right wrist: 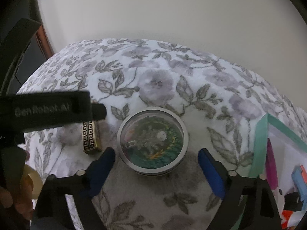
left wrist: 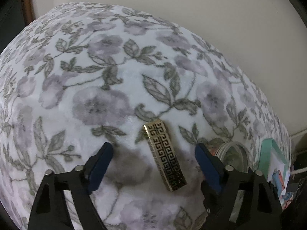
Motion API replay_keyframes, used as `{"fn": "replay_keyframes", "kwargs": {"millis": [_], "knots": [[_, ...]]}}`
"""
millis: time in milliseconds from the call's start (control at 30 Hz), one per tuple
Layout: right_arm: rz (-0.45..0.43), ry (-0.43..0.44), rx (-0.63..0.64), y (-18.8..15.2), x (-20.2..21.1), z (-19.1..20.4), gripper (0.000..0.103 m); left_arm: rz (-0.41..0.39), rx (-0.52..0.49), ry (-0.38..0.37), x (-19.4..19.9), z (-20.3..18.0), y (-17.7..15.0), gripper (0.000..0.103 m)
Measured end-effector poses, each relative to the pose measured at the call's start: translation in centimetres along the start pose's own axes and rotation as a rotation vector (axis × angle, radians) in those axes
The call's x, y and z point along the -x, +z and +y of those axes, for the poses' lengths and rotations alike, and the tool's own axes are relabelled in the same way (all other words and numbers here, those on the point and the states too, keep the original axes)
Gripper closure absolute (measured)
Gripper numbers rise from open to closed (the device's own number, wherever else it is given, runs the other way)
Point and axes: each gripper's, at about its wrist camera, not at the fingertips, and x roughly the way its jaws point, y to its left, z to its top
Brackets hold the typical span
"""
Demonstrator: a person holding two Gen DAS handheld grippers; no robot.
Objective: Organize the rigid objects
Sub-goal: 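Grasp the round metal tin with the right gripper while the left grasps the gold bar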
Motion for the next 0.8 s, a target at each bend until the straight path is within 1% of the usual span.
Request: {"fn": "replay_keyframes", "kwargs": {"millis": [33, 100, 200, 233, 300, 367, 467, 600, 633, 667, 800], "knots": [[0.002, 0.000, -0.006, 0.0, -0.1, -0.1, 0.020, -0.002, -0.012, 0.011, -0.1, -0.3, -0.1, 0.018], [0.006, 0.012, -0.016, -0.1, -0.2, -0.2, 0.024, -0.009, -0.030, 0.023, -0.1, -0.6, -0.2, 0.024], [0.000, 0.035, -0.017, -0.2, -0.1, -0.1, 0.031, -0.015, -0.053, 0.043, -0.1, -1.0, -0.3, 0.035], [0.000, 0.030, -0.016, -0.1, -0.2, 0.0, 0.031, -0.016, -0.059, 0.048, -0.1, -1.2, -0.3, 0.040], [0.001, 0.026, -0.015, -0.2, -0.2, 0.1, 0.031, -0.018, -0.070, 0.060, -0.1, -1.3, -0.3, 0.043], [0.001, 0.027, -0.016, -0.1, -0.2, 0.1, 0.031, -0.022, -0.089, 0.079, -0.6, -1.8, -0.2, 0.052], [-0.002, 0.031, -0.028, -0.1, -0.3, 0.0, 0.031, -0.036, -0.118, 0.103, -0.7, -2.1, -0.4, 0.054], [-0.002, 0.015, -0.024, -0.2, -0.5, 0.2, 0.031, -0.057, -0.154, 0.131, -1.1, -2.8, -0.5, 0.056], [-0.001, 0.013, -0.023, -0.1, -0.6, 0.2, 0.031, -0.061, -0.160, 0.130, -1.1, -2.9, -0.5, 0.059], [-0.001, 0.013, -0.023, -0.1, -0.6, 0.2, 0.032, -0.060, -0.158, 0.122, -1.2, -3.0, -0.4, 0.066], [0.004, 0.012, -0.037, -0.2, -0.4, 0.0, 0.032, -0.045, -0.131, 0.097, -0.9, -2.6, -0.4, 0.076]]}}
